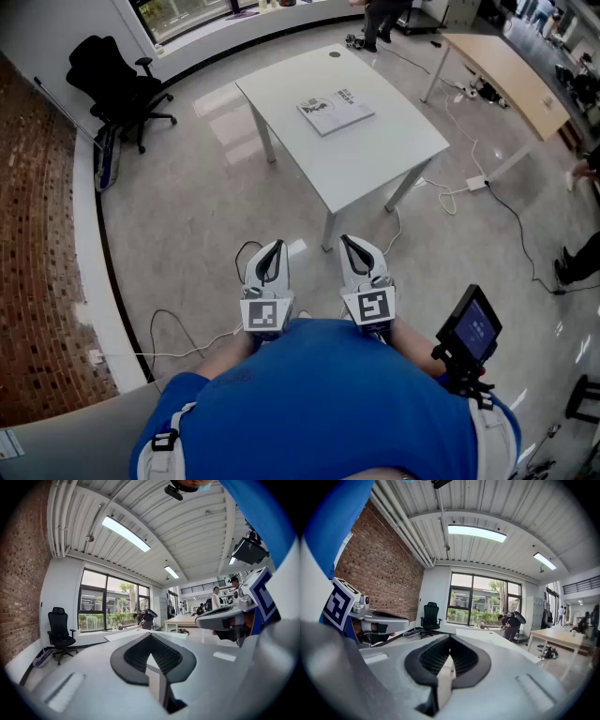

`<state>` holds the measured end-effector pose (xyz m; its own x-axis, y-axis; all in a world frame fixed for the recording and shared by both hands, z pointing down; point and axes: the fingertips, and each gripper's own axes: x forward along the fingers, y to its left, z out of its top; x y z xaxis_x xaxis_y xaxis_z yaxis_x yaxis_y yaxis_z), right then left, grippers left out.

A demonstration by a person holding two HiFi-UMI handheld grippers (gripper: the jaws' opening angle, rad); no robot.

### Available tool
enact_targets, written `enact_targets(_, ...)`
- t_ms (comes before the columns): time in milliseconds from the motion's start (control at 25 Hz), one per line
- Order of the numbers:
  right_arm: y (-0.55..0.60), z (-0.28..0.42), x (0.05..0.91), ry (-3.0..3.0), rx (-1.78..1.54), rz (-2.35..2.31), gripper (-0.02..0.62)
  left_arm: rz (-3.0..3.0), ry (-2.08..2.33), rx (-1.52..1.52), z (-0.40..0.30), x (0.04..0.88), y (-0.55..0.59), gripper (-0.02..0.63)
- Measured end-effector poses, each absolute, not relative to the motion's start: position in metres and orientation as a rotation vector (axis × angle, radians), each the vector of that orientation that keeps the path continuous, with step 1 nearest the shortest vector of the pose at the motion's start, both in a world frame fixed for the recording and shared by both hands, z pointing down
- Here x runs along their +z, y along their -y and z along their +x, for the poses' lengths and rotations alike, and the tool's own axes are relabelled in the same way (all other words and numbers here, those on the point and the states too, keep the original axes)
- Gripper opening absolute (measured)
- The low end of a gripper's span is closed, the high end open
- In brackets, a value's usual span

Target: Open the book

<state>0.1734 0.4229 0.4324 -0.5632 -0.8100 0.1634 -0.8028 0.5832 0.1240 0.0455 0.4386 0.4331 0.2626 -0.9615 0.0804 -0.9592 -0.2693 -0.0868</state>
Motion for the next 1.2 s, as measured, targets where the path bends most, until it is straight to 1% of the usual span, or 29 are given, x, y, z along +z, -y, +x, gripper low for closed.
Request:
enact_targets(160, -0.420, 0.150, 0.428, 2.621, -0.060, 1.331, 0.003, -2.472, -1.927, -0.174, 0.019, 0.432, -0.439, 0.006)
enact_targets(400, -0.419, 0.106, 0.435, 2.636, -0.060, 1.298, 0.003, -2.396, -2.037, -0.151, -0.039, 0.435, -0.450, 0.006)
enact_targets(760, -0.396, 0.047, 0.442, 2.698, -0.047, 1.159, 0.003, -2.331, -2.157, -0.151, -0.090, 0.445, -0.444, 0.007)
enact_targets(960, -0.367, 0.021, 0.448, 2.717, -0.034, 1.129, 0.003, -2.331, -2.143, -0.139, -0.109, 0.448, -0.413, 0.006)
enact_targets(1200, -0.301, 0.003, 0.449, 2.712, 0.005, 1.158, 0.003, -2.348, -2.123, -0.165, -0.128, 0.443, -0.344, 0.006)
